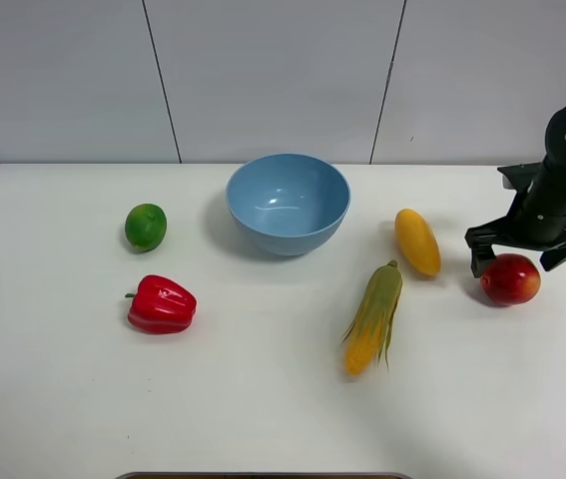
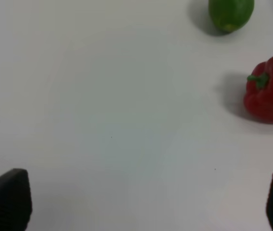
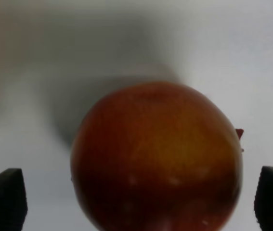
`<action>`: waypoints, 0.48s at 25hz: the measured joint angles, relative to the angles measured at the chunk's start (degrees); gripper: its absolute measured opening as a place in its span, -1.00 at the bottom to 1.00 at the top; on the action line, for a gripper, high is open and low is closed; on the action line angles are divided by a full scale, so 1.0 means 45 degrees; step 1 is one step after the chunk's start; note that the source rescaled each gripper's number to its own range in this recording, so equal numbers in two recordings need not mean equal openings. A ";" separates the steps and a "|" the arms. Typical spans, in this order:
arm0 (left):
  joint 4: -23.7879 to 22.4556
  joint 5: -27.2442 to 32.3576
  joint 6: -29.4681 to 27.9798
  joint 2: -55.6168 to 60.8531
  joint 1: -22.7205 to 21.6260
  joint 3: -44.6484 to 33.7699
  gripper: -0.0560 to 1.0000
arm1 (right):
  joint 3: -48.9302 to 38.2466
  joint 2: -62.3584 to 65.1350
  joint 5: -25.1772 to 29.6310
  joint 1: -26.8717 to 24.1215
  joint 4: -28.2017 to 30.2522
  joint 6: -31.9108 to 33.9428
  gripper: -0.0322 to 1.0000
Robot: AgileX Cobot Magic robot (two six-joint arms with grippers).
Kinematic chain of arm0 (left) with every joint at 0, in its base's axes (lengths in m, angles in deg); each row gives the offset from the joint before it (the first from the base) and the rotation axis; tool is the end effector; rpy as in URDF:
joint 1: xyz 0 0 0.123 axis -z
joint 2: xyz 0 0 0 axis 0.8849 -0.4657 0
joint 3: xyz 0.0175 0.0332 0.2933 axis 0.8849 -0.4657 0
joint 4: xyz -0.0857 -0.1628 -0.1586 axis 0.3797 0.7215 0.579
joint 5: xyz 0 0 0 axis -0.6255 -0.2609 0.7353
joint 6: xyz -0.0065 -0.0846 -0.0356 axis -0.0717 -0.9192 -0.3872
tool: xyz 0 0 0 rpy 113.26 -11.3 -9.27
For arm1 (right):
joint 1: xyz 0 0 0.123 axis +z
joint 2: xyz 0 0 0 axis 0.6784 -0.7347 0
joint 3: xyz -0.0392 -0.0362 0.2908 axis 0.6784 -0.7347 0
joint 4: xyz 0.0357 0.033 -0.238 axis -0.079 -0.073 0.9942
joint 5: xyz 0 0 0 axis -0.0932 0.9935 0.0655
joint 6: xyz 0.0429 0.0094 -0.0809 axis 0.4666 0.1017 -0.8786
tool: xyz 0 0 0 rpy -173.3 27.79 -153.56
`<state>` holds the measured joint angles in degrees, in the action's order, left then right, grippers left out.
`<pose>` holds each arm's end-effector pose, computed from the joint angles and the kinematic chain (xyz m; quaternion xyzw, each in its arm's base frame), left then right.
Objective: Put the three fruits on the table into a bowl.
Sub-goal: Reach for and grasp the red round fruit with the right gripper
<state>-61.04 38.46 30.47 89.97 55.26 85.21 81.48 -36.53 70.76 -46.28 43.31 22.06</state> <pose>-0.0178 -0.0070 0.2549 -0.0095 0.8731 0.0242 0.4868 0.3379 -0.0278 0.1627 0.0128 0.9986 -0.0388 0.0321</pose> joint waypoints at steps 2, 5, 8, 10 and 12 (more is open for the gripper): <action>0.0000 0.0000 0.0000 0.0000 0.0000 0.0000 1.00 | 0.0004 -0.0102 -0.0014 0.0000 0.0000 0.0000 1.00; 0.0000 0.0000 0.0000 0.0000 0.0000 0.0000 1.00 | 0.0004 -0.0449 -0.0068 0.0000 0.0000 0.0000 1.00; 0.0000 0.0000 0.0000 0.0000 0.0000 0.0000 1.00 | 0.0004 -0.0640 -0.0235 0.0000 0.0000 0.0000 1.00; 0.0000 0.0000 0.0000 0.0000 0.0000 0.0000 1.00 | 0.0014 -0.0792 -0.0290 0.0000 0.0000 0.0000 1.00; 0.0000 0.0000 0.0000 0.0000 0.0000 0.0000 1.00 | 0.0014 -0.0989 -0.0315 0.0000 0.0000 0.0000 1.00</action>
<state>-61.04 38.46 30.47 89.97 55.26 85.21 81.54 -40.98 69.34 -46.28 43.31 22.06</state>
